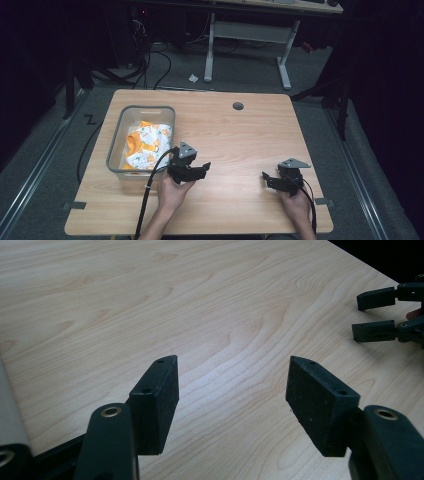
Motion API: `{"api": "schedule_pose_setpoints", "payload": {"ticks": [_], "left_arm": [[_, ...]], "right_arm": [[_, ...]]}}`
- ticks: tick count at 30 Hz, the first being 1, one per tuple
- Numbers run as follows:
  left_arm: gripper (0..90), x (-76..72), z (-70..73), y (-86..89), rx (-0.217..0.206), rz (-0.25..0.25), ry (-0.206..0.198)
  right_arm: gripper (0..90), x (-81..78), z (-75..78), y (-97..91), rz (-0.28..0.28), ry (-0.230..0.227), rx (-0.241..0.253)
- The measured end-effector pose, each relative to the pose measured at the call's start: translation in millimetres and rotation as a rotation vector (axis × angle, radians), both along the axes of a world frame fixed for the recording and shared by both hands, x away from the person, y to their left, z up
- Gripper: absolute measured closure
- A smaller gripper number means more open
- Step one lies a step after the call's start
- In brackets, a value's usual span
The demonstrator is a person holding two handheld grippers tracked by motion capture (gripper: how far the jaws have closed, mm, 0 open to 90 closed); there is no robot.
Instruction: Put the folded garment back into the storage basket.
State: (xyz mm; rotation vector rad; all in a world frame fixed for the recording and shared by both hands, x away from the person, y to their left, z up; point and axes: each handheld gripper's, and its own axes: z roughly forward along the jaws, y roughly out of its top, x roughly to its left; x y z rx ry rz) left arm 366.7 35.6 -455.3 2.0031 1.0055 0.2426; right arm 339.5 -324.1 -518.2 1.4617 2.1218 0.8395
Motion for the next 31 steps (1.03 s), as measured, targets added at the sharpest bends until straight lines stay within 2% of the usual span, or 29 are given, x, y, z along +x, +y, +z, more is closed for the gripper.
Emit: {"api": "schedule_pose_setpoints", "payload": {"ticks": [2, 8, 12, 15, 19, 20, 21, 31], "left_arm": [[38.3, -0.7, -4.0, -2.1, -0.006, -0.001, 0.007], [38.3, -3.3, -20.5, -12.6, 0.026, -0.012, 0.018], [38.3, -5.3, -35.0, -21.6, 0.069, -0.018, 0.022], [38.2, -6.4, -45.4, -26.4, 0.115, -0.006, 0.009], [37.7, -6.5, -61.2, -30.5, 0.160, 0.008, 0.014], [37.4, -6.6, -64.7, -30.6, 0.164, 0.009, 0.002], [35.7, -8.8, -68.7, -31.0, 0.163, 0.015, -0.041], [32.0, -8.1, -68.7, -31.0, 0.165, 0.027, -0.032]], "right_arm": [[27.9, 0.0, 0.0, 0.0, 0.000, 0.000, 0.000], [27.9, 0.0, 0.0, 0.0, 0.000, 0.000, 0.000], [27.9, 0.0, 0.0, 0.0, 0.000, 0.000, 0.000], [27.9, 0.0, 0.0, 0.0, 0.000, 0.000, 0.000], [27.9, 0.0, 0.0, 0.0, 0.000, 0.000, 0.000], [27.9, 0.0, 0.0, 0.0, 0.000, 0.000, 0.000], [27.9, 0.0, 0.0, 0.0, 0.000, 0.000, 0.000], [27.9, -0.1, 0.0, 0.0, 0.000, 0.001, 0.000]]}}
